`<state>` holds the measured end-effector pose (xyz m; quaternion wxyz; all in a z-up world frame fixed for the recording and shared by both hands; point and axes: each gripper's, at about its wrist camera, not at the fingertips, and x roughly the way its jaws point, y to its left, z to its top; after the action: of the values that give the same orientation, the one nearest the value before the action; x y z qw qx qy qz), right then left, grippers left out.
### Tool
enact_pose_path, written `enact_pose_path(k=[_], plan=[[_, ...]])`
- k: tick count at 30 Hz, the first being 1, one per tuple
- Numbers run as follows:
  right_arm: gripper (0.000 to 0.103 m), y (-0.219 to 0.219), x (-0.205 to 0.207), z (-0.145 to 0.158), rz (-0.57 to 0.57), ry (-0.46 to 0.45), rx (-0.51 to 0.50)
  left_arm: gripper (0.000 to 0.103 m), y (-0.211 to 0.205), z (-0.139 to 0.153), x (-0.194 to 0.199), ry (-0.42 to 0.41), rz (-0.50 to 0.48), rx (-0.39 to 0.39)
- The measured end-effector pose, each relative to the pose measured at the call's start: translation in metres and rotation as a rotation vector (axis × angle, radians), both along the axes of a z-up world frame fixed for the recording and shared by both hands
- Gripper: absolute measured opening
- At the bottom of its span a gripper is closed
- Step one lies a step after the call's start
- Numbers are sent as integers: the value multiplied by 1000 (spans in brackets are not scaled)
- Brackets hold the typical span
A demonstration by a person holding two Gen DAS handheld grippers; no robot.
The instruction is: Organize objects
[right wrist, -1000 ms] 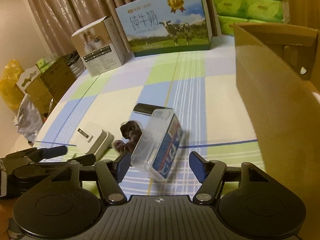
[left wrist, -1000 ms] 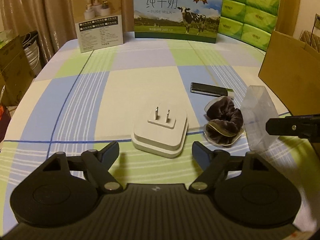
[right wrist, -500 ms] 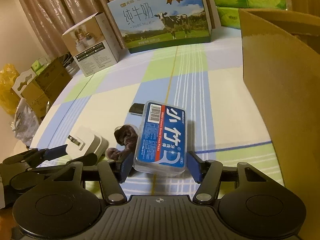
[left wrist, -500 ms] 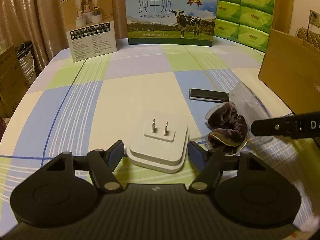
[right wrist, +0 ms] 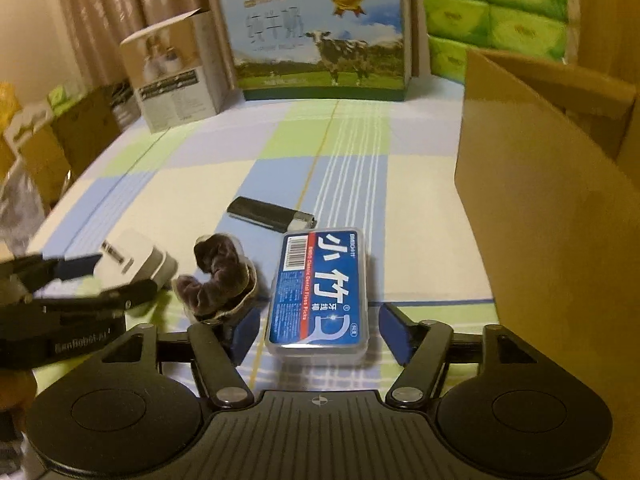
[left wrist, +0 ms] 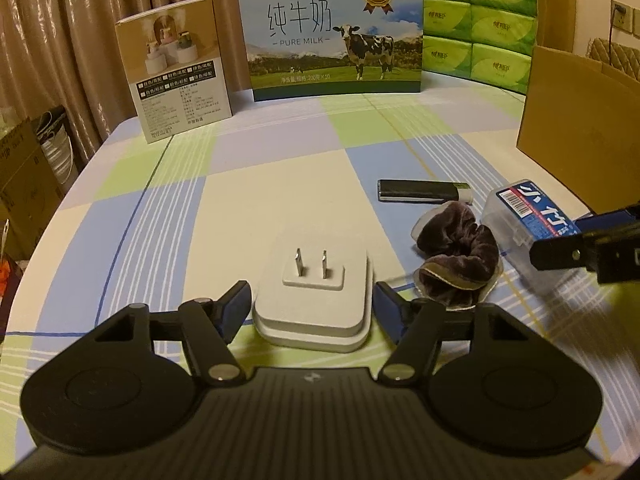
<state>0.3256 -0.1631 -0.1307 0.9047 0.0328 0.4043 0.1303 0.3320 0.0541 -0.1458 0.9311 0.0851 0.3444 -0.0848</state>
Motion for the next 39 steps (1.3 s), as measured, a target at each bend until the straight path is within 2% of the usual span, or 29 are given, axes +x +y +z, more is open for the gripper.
enact_pose_path(k=[5, 9, 11, 17, 26, 39], plan=[[65, 5, 5, -5, 20, -15, -35, 63, 0, -1, 0, 2, -1, 3], [64, 12, 3, -7, 49, -40, -101, 63, -1, -1, -1, -4, 2, 6], [55, 13, 3, -9, 58, -37, -112, 63, -2, -2, -1, -8, 1, 14], [54, 13, 4, -10, 55, -27, -114, 62, -3, -5, 0, 6, 0, 25], [53, 12, 2, -3, 46, -50, -96, 61, -2, 1, -2, 17, 40, -12], [53, 6, -26, 22, 46, -76, -69, 61, -19, 26, -39, 8, 31, 7]])
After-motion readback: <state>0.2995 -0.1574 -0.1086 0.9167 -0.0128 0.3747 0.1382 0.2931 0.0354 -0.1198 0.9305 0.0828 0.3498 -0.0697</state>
